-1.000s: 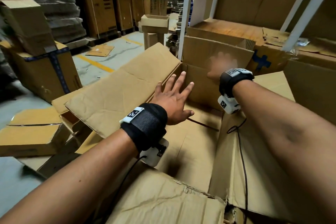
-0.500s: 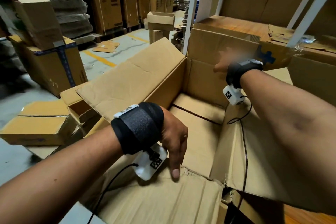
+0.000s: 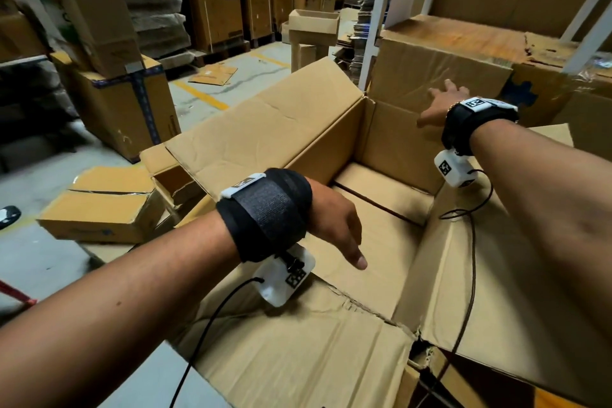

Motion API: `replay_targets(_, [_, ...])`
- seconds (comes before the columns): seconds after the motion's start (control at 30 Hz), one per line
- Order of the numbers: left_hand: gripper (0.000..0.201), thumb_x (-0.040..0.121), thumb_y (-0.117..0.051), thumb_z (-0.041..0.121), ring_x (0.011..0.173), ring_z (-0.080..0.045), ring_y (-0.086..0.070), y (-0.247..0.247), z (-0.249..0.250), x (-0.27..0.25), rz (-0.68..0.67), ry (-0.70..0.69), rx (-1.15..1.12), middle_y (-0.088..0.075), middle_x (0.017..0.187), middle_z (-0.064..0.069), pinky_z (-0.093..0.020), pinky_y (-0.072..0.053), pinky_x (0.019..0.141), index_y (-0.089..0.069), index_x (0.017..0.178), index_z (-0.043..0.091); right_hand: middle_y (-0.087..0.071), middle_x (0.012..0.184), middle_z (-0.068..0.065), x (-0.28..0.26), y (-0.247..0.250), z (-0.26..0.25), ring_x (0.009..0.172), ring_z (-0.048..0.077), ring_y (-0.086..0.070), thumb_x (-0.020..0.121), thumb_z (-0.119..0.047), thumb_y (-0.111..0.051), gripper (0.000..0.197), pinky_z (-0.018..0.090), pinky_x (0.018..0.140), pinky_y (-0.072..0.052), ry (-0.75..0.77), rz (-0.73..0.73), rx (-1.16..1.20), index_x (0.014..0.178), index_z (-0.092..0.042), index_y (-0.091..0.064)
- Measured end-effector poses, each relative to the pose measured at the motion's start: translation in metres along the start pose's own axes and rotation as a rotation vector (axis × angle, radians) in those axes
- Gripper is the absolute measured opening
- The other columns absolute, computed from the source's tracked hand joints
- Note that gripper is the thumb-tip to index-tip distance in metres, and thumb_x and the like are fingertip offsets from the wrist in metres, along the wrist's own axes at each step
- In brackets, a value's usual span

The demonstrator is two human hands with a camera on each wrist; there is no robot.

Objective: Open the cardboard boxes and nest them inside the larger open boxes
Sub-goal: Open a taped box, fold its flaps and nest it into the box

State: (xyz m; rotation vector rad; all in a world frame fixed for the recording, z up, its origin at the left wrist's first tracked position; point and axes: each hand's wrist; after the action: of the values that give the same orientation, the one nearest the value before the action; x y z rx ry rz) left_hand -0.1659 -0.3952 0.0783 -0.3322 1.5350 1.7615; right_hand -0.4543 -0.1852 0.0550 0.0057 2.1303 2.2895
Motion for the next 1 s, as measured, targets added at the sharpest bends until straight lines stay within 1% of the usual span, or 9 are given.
replay_targets(0.07, [0.061, 0.085, -0.059, 0.064, 0.121, -0.013, -0.053, 0.003, -0.003, 0.001, 0.069, -0.007, 0.044, -0.058, 0.134, 0.011, -0.031, -0.040, 0.104, -0.056, 0.135, 0.028, -0.003, 0.165, 0.008, 0.004, -0.002, -0.001, 0.147, 0.041, -0.011, 0.081, -0.041, -0.071, 0.089, 0.057, 0.116, -0.022, -0.001, 0.006, 0.006, 0.155, -0.024, -0.025])
replay_targets(0.17, [0.060, 0.086, -0.057, 0.064, 0.121, -0.013, -0.053, 0.009, -0.004, 0.005, 0.059, -0.009, 0.050, -0.058, 0.134, 0.012, -0.031, -0.039, 0.104, -0.056, 0.135, 0.029, -0.003, 0.165, 0.009, 0.016, -0.002, 0.001, 0.148, 0.040, -0.007, 0.080, -0.041, -0.072, 0.089, 0.057, 0.117, -0.019, 0.002, 0.019, 0.017, 0.154, -0.023, -0.026])
replay_targets(0.23, [0.060, 0.085, -0.057, 0.065, 0.119, -0.012, -0.054, 0.012, -0.005, 0.008, 0.063, -0.016, 0.042, -0.059, 0.132, 0.012, -0.033, -0.041, 0.105, -0.057, 0.133, 0.030, -0.008, 0.163, 0.014, 0.025, -0.002, 0.003, 0.147, 0.042, -0.010, 0.081, -0.040, -0.072, 0.086, 0.053, 0.117, -0.020, 0.005, 0.026, 0.002, 0.153, -0.017, -0.029])
replay_targets(0.33, [0.061, 0.084, -0.056, 0.067, 0.118, -0.012, -0.055, 0.016, -0.007, 0.016, 0.069, 0.003, 0.049, -0.059, 0.131, 0.013, -0.033, -0.042, 0.103, -0.055, 0.134, 0.031, -0.024, 0.154, 0.016, 0.041, -0.006, 0.011, 0.136, 0.042, -0.025, 0.078, -0.042, -0.072, 0.078, 0.052, 0.109, -0.032, 0.000, 0.065, 0.010, 0.143, -0.011, -0.042])
replay_targets(0.4, [0.062, 0.084, -0.055, 0.068, 0.118, -0.014, -0.054, 0.017, -0.008, 0.020, 0.053, 0.021, 0.062, -0.058, 0.133, 0.012, -0.034, -0.042, 0.102, -0.054, 0.135, 0.032, -0.031, 0.147, 0.014, 0.049, -0.011, 0.017, 0.130, 0.040, -0.029, 0.074, -0.045, -0.074, 0.074, 0.054, 0.103, -0.037, 0.010, 0.103, 0.024, 0.135, -0.011, -0.049])
replay_targets(0.57, [0.064, 0.083, -0.054, 0.070, 0.120, -0.017, -0.054, 0.017, -0.007, 0.029, 0.015, 0.076, 0.094, -0.057, 0.134, 0.009, -0.040, -0.041, 0.106, -0.053, 0.135, 0.032, -0.038, 0.132, 0.012, 0.043, -0.005, 0.015, 0.122, 0.039, -0.034, 0.071, -0.044, -0.071, 0.065, 0.057, 0.092, -0.041, 0.006, 0.170, -0.003, 0.126, -0.013, -0.054])
replay_targets(0.7, [0.066, 0.083, -0.053, 0.070, 0.122, -0.017, -0.053, 0.017, -0.001, 0.029, 0.050, 0.062, 0.108, -0.055, 0.137, 0.007, -0.039, -0.041, 0.107, -0.050, 0.138, 0.033, -0.040, 0.135, 0.016, 0.031, 0.006, 0.017, 0.125, 0.039, -0.037, 0.078, -0.039, -0.068, 0.063, 0.056, 0.096, -0.038, -0.004, 0.206, 0.032, 0.133, -0.015, -0.051])
replay_targets(0.83, [0.066, 0.084, -0.054, 0.068, 0.124, -0.017, -0.051, 0.019, 0.002, 0.023, 0.108, 0.031, 0.119, -0.053, 0.139, 0.009, -0.036, -0.040, 0.105, -0.048, 0.139, 0.033, -0.042, 0.136, 0.016, 0.016, 0.011, 0.019, 0.127, 0.038, -0.038, 0.077, -0.035, -0.067, 0.062, 0.054, 0.101, -0.038, 0.014, 0.231, 0.066, 0.135, -0.018, -0.050])
replay_targets(1.0, [0.068, 0.084, -0.054, 0.068, 0.125, -0.019, -0.050, 0.016, 0.004, 0.016, 0.161, -0.015, 0.124, -0.050, 0.143, 0.006, -0.036, -0.040, 0.106, -0.045, 0.141, 0.033, -0.042, 0.138, 0.018, -0.003, 0.022, 0.018, 0.128, 0.040, -0.039, 0.076, -0.034, -0.070, 0.068, 0.052, 0.101, -0.041, 0.034, 0.174, 0.064, 0.138, -0.019, -0.048])
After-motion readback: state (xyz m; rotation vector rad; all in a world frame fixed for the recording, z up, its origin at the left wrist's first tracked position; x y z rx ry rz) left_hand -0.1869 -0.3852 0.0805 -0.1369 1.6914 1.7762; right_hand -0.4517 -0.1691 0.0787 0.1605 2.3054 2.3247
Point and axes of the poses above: each hand's wrist, its own x-axis towards the middle knuckle, its own y-axis out of the back of the hand, z = x × y
